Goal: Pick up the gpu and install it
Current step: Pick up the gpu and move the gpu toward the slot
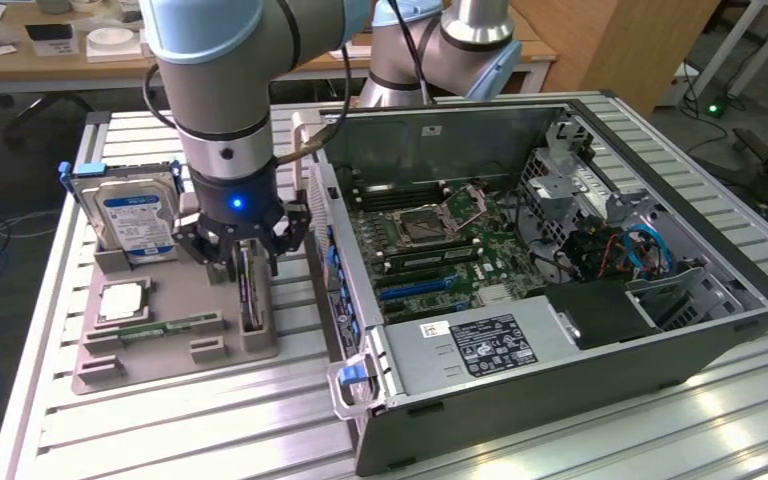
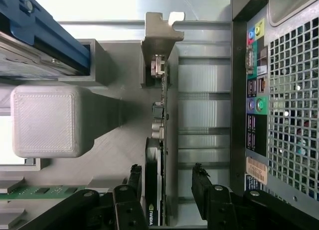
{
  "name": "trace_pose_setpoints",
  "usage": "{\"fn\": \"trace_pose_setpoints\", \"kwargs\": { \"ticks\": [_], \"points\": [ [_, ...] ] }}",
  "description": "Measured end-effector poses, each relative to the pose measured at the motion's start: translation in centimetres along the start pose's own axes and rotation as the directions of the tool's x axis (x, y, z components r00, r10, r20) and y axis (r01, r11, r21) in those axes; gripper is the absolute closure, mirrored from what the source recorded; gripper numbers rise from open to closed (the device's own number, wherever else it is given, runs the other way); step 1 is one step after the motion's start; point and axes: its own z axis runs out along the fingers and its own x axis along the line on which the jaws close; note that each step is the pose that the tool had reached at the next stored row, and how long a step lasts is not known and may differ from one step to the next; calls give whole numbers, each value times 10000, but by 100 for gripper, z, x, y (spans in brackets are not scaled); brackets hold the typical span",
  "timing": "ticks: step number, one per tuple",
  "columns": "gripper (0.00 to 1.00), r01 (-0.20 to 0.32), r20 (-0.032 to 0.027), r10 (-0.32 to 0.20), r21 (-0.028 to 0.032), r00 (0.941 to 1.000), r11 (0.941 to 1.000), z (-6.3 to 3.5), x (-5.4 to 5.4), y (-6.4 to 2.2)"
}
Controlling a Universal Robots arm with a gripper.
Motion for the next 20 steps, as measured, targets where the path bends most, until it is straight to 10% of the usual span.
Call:
{"fn": "trace_pose_setpoints", "kwargs": {
  "ticks": [20],
  "points": [
    [47,-313,15,313,5,9995,9995,163,78,-9]
  ]
}}
